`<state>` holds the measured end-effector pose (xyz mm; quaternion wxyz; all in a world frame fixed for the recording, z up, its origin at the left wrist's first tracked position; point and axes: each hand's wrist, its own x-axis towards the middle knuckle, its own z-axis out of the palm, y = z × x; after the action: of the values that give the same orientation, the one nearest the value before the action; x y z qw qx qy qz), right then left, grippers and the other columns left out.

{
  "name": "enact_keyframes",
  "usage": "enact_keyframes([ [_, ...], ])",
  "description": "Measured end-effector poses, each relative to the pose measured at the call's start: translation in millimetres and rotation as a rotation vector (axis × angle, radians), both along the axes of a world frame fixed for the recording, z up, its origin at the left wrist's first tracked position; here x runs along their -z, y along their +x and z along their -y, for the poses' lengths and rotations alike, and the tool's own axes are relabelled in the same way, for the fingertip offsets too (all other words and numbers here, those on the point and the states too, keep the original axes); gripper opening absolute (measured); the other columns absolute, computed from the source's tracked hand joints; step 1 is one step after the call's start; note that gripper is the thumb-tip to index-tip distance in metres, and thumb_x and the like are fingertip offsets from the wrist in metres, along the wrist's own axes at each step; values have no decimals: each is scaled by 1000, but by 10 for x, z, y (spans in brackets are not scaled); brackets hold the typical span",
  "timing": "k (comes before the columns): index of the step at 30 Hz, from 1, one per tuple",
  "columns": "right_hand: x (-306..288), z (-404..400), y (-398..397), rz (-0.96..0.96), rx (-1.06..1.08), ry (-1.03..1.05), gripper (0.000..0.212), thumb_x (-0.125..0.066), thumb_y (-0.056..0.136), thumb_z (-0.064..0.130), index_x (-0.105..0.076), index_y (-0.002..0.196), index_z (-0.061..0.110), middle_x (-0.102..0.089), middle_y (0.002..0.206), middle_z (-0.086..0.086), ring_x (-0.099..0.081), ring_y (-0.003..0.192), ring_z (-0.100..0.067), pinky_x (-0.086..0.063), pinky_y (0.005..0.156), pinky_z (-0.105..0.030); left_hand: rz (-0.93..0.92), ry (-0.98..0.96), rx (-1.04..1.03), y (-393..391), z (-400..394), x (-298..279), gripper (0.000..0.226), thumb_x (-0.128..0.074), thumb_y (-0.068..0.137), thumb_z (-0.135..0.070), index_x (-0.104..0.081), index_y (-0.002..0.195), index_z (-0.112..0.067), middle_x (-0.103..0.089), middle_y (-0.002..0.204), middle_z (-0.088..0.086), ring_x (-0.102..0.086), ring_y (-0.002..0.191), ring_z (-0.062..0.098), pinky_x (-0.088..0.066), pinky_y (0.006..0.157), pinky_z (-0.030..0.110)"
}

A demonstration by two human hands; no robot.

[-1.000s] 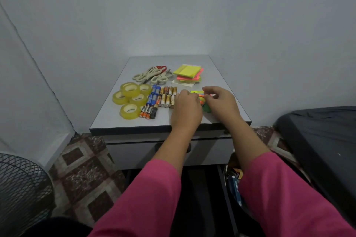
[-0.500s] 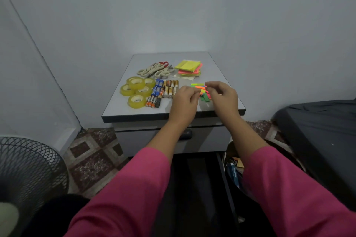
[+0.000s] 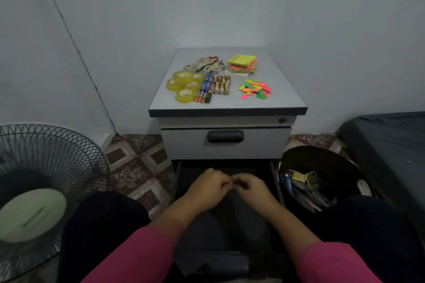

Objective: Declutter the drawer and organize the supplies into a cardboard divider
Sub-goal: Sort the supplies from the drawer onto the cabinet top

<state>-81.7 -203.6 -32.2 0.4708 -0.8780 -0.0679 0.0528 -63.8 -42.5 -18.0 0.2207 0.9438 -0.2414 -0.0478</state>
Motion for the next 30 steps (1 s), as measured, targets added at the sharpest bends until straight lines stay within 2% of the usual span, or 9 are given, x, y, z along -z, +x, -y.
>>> enact_keyframes([
  [3, 140, -26, -76, -180, -226, -191, 24, -64, 88, 12, -68, 111, 13, -66, 100, 4, -58, 96, -5, -39, 74, -4, -176, 109, 4, -147, -82, 188, 19, -53, 92, -24, -71, 95, -20, -68, 103, 2, -59, 96, 22, -47, 86, 37],
  [8, 233, -75, -265, -493, -413, -334, 32, -71, 85, 22, -69, 115, 13, -68, 103, -1, -55, 91, -6, -42, 77, -16, -564, 391, 129, -342, -93, 317, 22, -57, 90, -20, -71, 106, -18, -67, 113, 5, -61, 101, 24, -48, 86, 32],
  [12, 196, -93, -389, -699, -514, -474, 42, -74, 82, 33, -66, 119, 15, -62, 106, 2, -55, 96, -13, -45, 80, -24, -740, 438, 132, -448, -49, 350, 25, -59, 90, -23, -70, 112, -16, -66, 118, 6, -58, 94, 19, -48, 90, 32],
  [15, 194, -99, -420, -751, -562, -546, 52, -77, 78, 33, -62, 125, 17, -62, 122, 2, -56, 106, -15, -46, 94, -27, -793, 456, 104, -458, -35, 328, 35, -58, 92, -34, -66, 119, -12, -64, 119, 6, -58, 96, 19, -49, 91, 35],
  [18, 211, -102, -421, -756, -593, -579, 66, -82, 72, 31, -56, 132, 20, -59, 131, 4, -55, 116, -16, -43, 102, -30, -845, 465, 135, -464, -54, 242, 49, -65, 87, -44, -63, 126, -15, -59, 128, 2, -56, 113, 21, -48, 98, 34],
  [23, 212, -88, -426, -694, -598, -572, 69, -83, 69, 32, -56, 132, 25, -57, 133, 6, -52, 122, -16, -40, 105, -30, -814, 545, 242, -476, -49, 217, 68, -72, 81, -43, -47, 141, -21, -45, 144, -3, -44, 129, 20, -37, 108, 31],
  [30, 280, -19, -403, -673, -584, -522, 61, -84, 67, 34, -63, 124, 27, -63, 124, 7, -57, 114, -16, -43, 104, -33, -753, 521, 244, -463, -39, 276, 63, -71, 83, -38, -49, 139, -21, -47, 143, -1, -45, 128, 23, -36, 108, 34],
])
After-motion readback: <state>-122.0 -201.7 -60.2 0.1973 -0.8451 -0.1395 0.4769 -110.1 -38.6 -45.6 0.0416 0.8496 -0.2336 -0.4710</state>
